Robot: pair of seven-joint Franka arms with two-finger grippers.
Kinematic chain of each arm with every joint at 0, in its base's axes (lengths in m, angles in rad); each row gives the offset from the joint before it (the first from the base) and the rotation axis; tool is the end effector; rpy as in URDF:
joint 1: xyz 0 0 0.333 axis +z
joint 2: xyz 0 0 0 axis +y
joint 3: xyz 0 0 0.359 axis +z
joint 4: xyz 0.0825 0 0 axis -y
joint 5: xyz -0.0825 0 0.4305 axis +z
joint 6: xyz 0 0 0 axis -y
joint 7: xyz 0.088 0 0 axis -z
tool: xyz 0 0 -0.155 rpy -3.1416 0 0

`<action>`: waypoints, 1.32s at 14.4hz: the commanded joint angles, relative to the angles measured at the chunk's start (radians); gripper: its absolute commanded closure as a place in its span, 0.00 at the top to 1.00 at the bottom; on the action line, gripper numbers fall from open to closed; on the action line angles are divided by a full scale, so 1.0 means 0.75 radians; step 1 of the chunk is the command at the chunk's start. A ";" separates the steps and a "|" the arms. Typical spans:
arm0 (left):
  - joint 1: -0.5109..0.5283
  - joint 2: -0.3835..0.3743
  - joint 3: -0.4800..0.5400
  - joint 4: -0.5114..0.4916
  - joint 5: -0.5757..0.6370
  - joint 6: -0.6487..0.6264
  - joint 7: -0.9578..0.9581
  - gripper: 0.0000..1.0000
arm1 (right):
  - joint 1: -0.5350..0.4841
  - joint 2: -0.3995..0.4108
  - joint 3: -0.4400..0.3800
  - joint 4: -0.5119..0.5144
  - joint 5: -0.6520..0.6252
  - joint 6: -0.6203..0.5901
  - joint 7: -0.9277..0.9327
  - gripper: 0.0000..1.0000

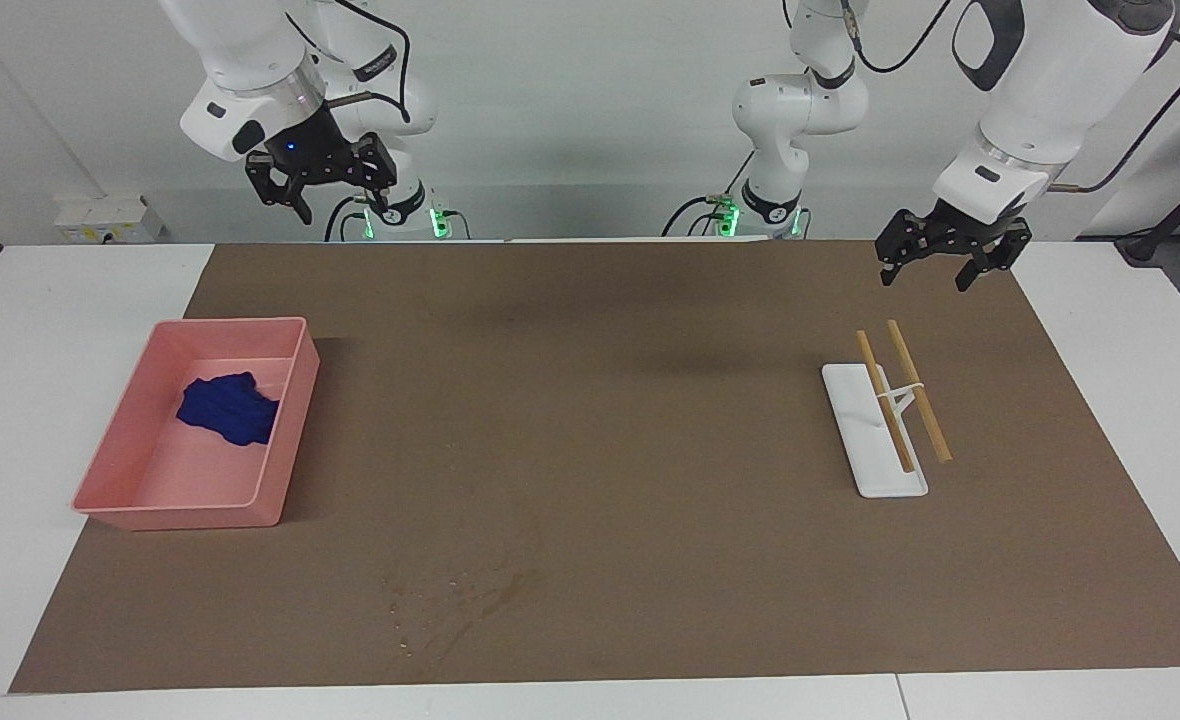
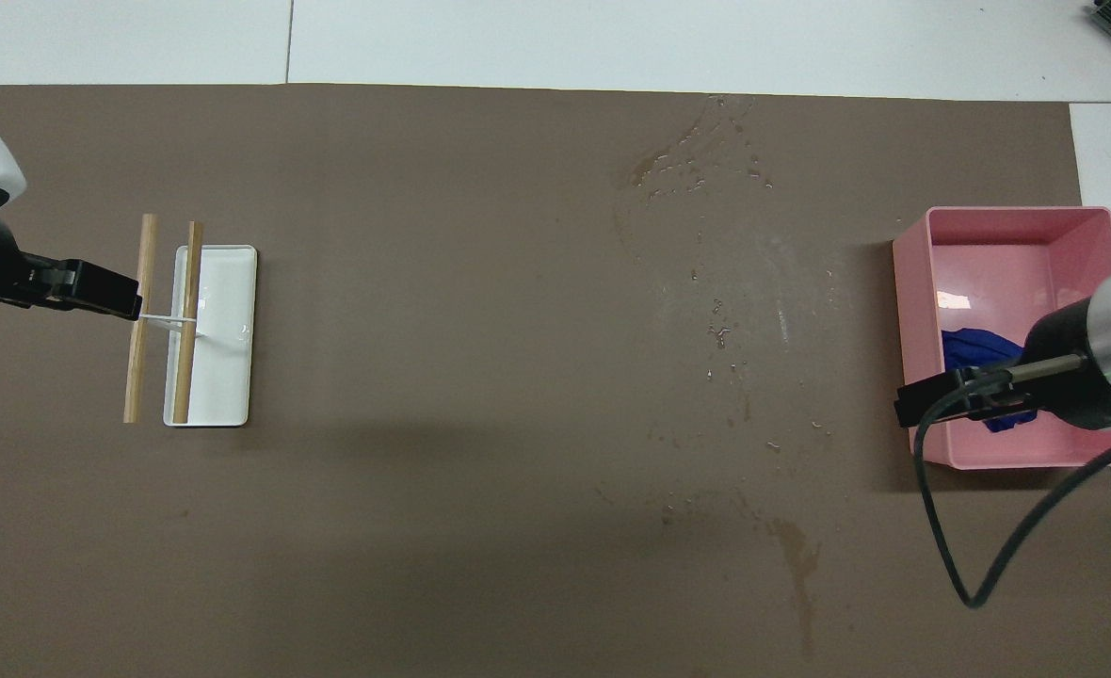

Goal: Wipe water with towel using both arms
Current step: 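Release the cloth and raise the right gripper above the bin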

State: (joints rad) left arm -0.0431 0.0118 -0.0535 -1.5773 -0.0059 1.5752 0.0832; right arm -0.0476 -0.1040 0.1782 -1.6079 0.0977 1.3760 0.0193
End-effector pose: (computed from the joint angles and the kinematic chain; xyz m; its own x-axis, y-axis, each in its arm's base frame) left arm 0.6016 -0.0590 0.6094 0.9838 -0.1788 -0.0133 -0.1787 -0.9839 0.0077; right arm 0.5294 0.0914 0.6443 0.9835 0.1255 -0.1301 0.1162 -0.9903 -0.0765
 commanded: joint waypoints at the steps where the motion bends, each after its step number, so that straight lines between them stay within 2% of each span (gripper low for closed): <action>1: 0.019 -0.036 -0.006 -0.045 -0.019 0.019 0.008 1.00 | 0.118 -0.007 -0.119 -0.024 0.005 0.025 0.011 1.00; 6: 0.019 -0.036 -0.006 -0.045 -0.019 0.017 0.008 1.00 | 0.119 0.034 -0.131 -0.006 -0.022 0.051 0.005 1.00; 9: 0.019 -0.036 -0.006 -0.045 -0.019 0.019 0.010 1.00 | 0.121 0.136 -0.144 0.121 -0.026 0.027 0.003 1.00; 11: 0.019 -0.036 -0.006 -0.045 -0.021 0.019 0.008 1.00 | 0.135 0.167 -0.135 0.158 -0.064 0.018 -0.007 1.00; 19: 0.019 -0.036 -0.006 -0.045 -0.019 0.017 0.010 1.00 | 0.145 0.153 -0.148 0.107 -0.071 0.012 -0.030 1.00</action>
State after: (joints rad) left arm -0.0431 0.0118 -0.0535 -1.5773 -0.0059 1.5752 0.0832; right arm 0.0677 0.0119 0.0694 -1.5293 0.0528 1.3964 0.0100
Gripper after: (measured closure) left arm 0.000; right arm 0.000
